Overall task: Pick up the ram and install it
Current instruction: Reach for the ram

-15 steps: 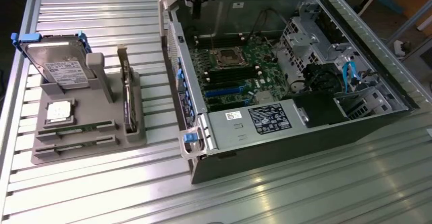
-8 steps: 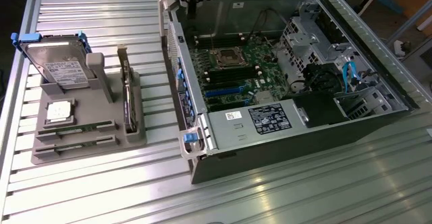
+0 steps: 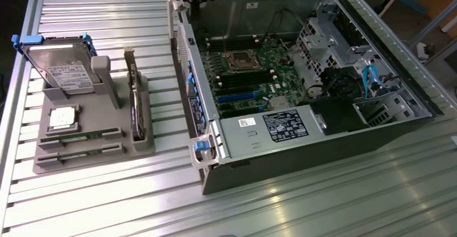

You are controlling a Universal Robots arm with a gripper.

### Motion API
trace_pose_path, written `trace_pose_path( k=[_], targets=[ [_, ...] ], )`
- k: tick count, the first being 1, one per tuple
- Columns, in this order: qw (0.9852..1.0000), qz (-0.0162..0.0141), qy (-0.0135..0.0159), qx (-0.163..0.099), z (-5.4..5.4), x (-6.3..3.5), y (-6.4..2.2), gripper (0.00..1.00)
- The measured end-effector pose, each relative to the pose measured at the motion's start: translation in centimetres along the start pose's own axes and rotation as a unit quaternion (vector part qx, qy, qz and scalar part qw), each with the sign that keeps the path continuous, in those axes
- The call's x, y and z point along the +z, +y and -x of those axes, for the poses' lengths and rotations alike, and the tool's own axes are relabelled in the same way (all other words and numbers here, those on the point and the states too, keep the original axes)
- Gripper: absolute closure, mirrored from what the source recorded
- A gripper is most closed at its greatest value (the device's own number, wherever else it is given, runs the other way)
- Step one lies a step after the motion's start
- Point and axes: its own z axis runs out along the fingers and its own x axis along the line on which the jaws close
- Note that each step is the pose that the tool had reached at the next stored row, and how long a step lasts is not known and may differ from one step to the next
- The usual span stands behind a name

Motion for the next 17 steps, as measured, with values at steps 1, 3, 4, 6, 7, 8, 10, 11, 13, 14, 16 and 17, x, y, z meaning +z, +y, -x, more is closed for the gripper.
trace_pose_path(
  k=[1, 3, 4, 6, 7, 8, 10, 11, 13, 14, 16, 17],
  targets=[
    [1.0000, 0.0000, 0.0000, 0.000, -0.1, 0.00, -0.01, 0.89],
    [1.0000, 0.0000, 0.0000, 0.000, -0.3, -0.01, -0.03, 0.89],
    [1.0000, 0.0000, 0.0000, 0.000, -0.4, -0.01, -0.04, 0.89],
    [1.0000, 0.0000, 0.0000, 0.000, -0.9, -0.02, -0.07, 0.89],
    [1.0000, 0.0000, 0.0000, 0.000, -1.2, -0.03, -0.09, 0.89],
    [1.0000, 0.0000, 0.0000, 0.000, -1.5, -0.04, -0.12, 0.89],
    [1.0000, 0.0000, 0.0000, 0.000, -1.8, -0.05, -0.14, 0.89],
    [1.0000, 0.0000, 0.0000, 0.000, -2.1, -0.06, -0.16, 0.89],
    [1.0000, 0.0000, 0.0000, 0.000, -2.7, -0.07, -0.20, 0.89],
    [1.0000, 0.0000, 0.0000, 0.000, -2.8, -0.08, -0.22, 0.89],
    [1.0000, 0.0000, 0.0000, 0.000, -3.5, -0.10, -0.26, 0.89],
    [1.0000, 0.0000, 0.0000, 0.000, -3.6, -0.10, -0.28, 0.89]
  ],
)
